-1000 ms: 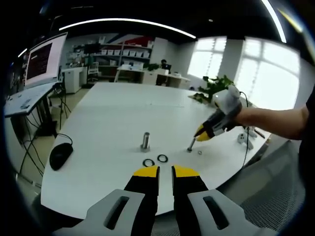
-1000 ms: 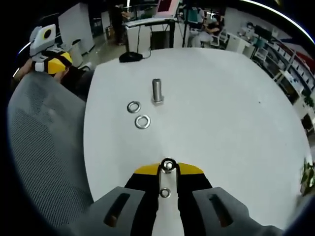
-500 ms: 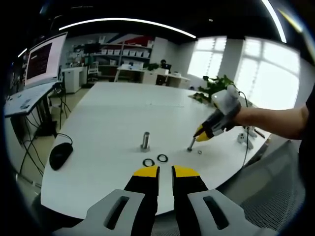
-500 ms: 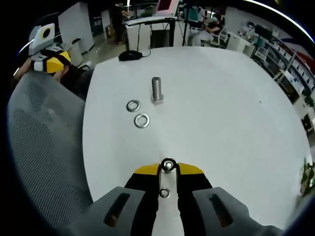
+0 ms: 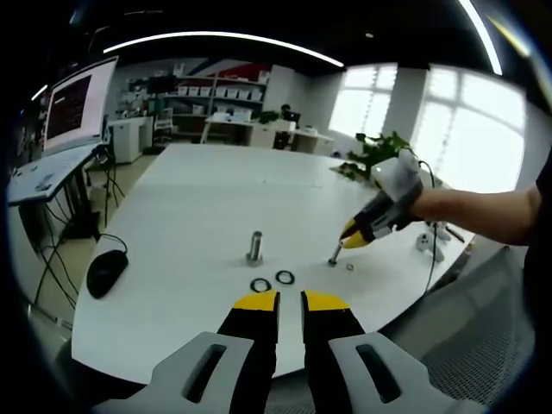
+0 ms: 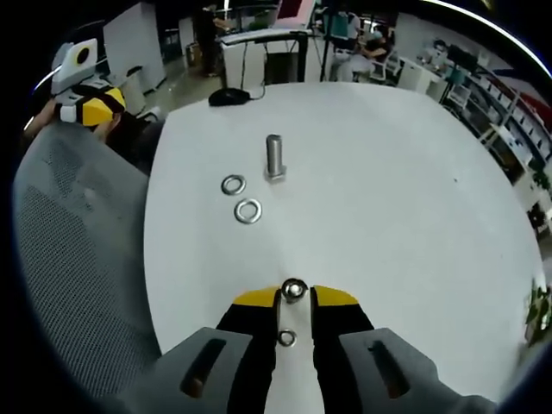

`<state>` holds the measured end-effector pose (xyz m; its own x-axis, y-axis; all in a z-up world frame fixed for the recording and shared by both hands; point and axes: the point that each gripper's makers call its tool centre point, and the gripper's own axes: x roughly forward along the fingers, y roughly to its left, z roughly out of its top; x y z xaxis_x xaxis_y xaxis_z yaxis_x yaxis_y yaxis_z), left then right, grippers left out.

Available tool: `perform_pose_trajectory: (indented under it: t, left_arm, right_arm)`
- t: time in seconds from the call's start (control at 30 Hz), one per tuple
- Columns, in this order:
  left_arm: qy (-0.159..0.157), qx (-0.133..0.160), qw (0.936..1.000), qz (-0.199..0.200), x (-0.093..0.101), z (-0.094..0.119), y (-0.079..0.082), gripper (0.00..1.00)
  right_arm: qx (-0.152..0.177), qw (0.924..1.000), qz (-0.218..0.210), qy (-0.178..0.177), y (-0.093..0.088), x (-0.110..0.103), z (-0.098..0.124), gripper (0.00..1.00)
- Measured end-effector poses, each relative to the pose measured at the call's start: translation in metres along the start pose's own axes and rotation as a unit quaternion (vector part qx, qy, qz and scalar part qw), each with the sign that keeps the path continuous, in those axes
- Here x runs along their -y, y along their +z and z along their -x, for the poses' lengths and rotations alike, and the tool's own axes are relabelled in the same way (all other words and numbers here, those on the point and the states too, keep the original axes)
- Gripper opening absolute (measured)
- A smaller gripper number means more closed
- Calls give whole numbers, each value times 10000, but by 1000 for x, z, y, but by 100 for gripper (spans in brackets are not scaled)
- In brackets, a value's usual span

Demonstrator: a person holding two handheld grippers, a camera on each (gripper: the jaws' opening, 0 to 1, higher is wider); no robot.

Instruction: Place the washer onto the threaded stud by aligning its center hole with the stud, sliding it down to the base, and recovering from edge contact or off-axis alignment until the washer reaches the visible bottom stop.

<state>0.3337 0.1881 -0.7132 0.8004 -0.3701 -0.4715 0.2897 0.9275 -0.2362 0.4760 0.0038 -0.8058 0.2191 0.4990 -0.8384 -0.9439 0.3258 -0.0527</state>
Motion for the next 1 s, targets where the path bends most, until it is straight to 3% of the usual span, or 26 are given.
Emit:
perform_pose_trajectory:
  t: [0.1, 0.23, 0.3, 0.5, 0.63, 0.8, 0.9, 0.93, 1.0]
  left_arm:
    - [-2, -5, 10000, -3, 0, 0, 0, 7]
    - [-1, -5, 10000, -3, 0, -1, 0, 7]
    - [-2, -8, 10000, -3, 0, -1, -1, 7]
    - [-3, -16, 10000, -7, 0, -1, -1, 7]
    - [-3, -21, 10000, -10, 0, 0, -1, 7]
    - [7, -10, 10000, -1, 0, 0, 0, 7]
    - [3, -19, 10000, -5, 0, 1, -1, 7]
    - [3, -19, 10000, -6, 1, 1, -1, 7]
    - [3, -18, 10000, -6, 0, 1, -1, 7]
  right_arm:
    - [120, 9999, -36, -53, 4, 1, 4, 15]
    - [557, 9979, -228, -258, 17, 7, 9, 10]
    - [598, 9975, -287, -239, 17, 7, 10, 3]
    - [683, 9965, -311, -356, 14, 8, 4, 3]
    - [537, 9978, -269, -272, 7, 2, -2, 3]
    - [698, 9966, -276, -334, 13, 4, 1, 3]
    - [527, 9980, -270, -218, 7, 1, -5, 3]
    - [685, 9969, -285, -272, 12, 2, -3, 3]
    - [654, 9969, -266, -336, 10, 3, -1, 3]
